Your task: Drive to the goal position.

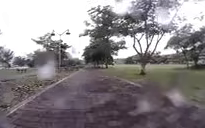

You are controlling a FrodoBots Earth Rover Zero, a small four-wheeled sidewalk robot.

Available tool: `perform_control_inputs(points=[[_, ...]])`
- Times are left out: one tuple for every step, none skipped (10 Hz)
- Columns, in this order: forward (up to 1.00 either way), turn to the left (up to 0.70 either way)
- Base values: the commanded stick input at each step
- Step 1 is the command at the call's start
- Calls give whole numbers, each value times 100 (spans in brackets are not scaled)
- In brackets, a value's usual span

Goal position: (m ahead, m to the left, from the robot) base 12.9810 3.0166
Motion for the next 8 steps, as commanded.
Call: perform_control_inputs(points=[[70, 0], [70, 0], [70, 0], [70, 0], [70, 0], [70, 0], [70, 0], [70, 0]])
